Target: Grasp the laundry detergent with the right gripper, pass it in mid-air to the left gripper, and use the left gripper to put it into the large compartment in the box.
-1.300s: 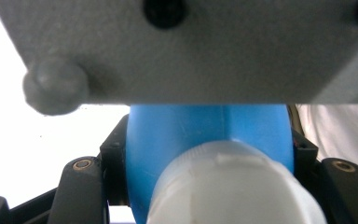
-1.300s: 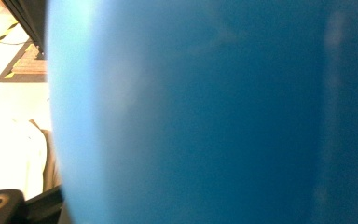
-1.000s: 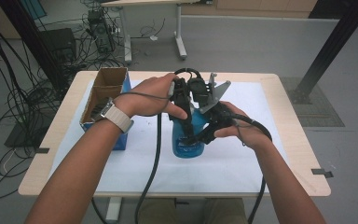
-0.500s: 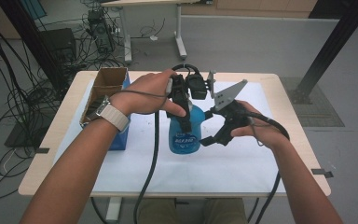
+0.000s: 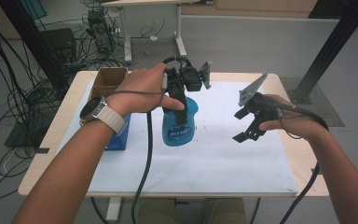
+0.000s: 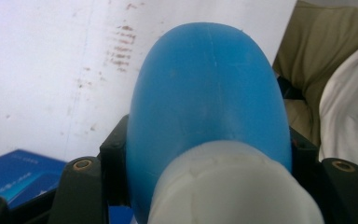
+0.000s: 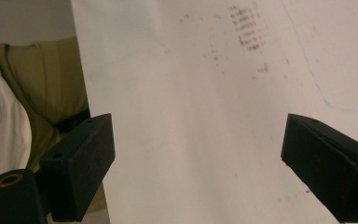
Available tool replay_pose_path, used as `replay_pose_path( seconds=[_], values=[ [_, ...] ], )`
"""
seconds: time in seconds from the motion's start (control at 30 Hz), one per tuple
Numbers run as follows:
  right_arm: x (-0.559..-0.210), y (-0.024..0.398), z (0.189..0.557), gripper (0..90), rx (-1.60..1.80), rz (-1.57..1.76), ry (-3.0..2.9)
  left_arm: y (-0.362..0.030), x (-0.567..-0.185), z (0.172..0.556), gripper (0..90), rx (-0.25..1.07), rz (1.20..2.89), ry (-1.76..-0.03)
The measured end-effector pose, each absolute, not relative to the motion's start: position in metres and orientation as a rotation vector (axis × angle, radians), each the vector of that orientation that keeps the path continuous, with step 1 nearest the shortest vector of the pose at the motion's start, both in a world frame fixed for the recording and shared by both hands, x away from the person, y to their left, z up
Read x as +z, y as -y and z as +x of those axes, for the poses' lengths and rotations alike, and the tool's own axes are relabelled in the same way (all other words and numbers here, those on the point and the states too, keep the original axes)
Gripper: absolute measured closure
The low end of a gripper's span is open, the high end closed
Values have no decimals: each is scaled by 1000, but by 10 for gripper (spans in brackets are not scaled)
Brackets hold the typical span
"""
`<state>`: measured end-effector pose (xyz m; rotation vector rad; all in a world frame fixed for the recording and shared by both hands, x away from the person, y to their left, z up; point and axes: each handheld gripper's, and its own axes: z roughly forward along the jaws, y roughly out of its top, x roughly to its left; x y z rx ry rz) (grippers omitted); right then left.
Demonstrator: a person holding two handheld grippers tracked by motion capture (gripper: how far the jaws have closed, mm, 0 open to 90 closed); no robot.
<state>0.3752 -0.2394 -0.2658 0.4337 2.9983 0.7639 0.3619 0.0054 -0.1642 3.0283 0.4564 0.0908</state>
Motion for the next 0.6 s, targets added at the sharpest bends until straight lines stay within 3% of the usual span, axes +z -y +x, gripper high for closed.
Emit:
replay_pose_path(
  seconds=[0.6],
  values=[
    [-255,269,377,77,553,512,-2932,-13,-135,377,378,77,2977,-980]
  ],
)
